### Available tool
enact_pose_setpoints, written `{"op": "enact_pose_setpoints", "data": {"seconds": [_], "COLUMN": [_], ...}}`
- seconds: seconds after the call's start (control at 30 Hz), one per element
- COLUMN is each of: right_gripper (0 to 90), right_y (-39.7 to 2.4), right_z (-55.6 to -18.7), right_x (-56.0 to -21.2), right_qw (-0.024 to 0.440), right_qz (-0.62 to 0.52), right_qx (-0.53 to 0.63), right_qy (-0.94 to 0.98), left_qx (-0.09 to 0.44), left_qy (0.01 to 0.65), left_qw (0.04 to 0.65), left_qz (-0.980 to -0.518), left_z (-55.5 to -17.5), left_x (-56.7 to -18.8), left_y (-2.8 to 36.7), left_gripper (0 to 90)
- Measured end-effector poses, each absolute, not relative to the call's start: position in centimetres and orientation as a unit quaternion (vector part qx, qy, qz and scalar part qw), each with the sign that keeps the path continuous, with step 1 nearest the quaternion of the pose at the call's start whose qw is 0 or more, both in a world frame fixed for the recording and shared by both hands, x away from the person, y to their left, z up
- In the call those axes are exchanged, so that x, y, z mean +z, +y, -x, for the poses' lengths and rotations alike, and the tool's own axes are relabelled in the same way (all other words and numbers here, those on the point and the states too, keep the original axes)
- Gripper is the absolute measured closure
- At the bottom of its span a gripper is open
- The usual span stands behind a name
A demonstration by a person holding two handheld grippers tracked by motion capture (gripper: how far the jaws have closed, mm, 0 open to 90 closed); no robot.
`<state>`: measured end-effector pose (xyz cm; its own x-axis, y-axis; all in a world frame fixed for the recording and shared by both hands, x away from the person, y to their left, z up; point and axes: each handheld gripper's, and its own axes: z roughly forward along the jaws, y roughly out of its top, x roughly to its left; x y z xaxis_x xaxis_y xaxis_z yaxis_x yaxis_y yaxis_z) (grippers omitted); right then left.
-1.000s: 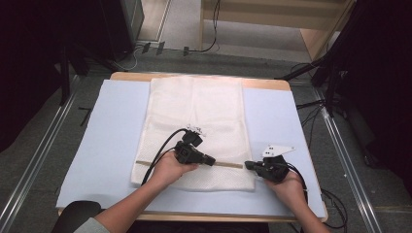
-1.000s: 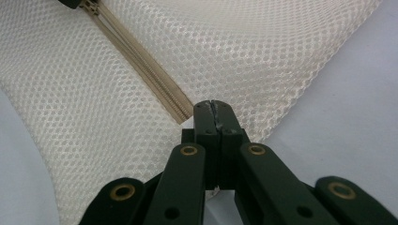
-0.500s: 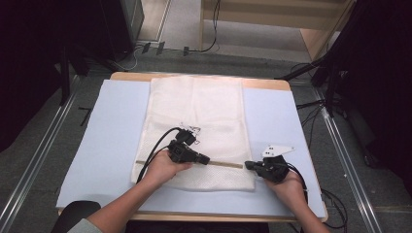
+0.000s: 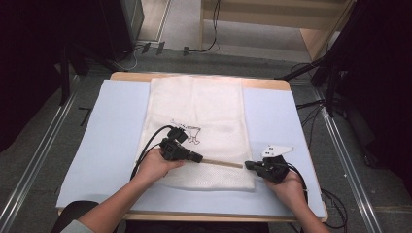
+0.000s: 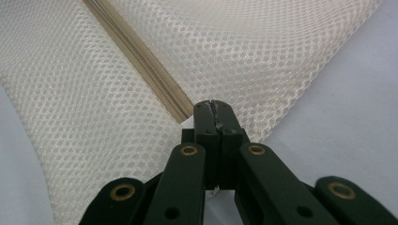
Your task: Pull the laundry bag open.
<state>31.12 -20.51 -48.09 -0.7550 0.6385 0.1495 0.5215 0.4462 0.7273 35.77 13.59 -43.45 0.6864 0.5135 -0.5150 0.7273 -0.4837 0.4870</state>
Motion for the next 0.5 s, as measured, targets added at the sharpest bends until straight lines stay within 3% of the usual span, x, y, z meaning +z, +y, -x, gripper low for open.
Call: {"op": "enact_pose_setpoints", "data": {"seconds": [0.5], "right_gripper": [90.0], "right_y": [-20.5], "right_z": [-31.1], "right_x": [-48.1], "right_qw": [0.073], "right_qz": [-0.343], "right_qx": [0.4], "right_qy": [0.847], "left_qx": [-0.149], "left_qy": [0.367], "left_qw": [0.358], "left_qz": [-0.846], "left_z": [-35.7], "left_x": [-43.0], "left_y": [15.4], "left_gripper": [89.2]}}
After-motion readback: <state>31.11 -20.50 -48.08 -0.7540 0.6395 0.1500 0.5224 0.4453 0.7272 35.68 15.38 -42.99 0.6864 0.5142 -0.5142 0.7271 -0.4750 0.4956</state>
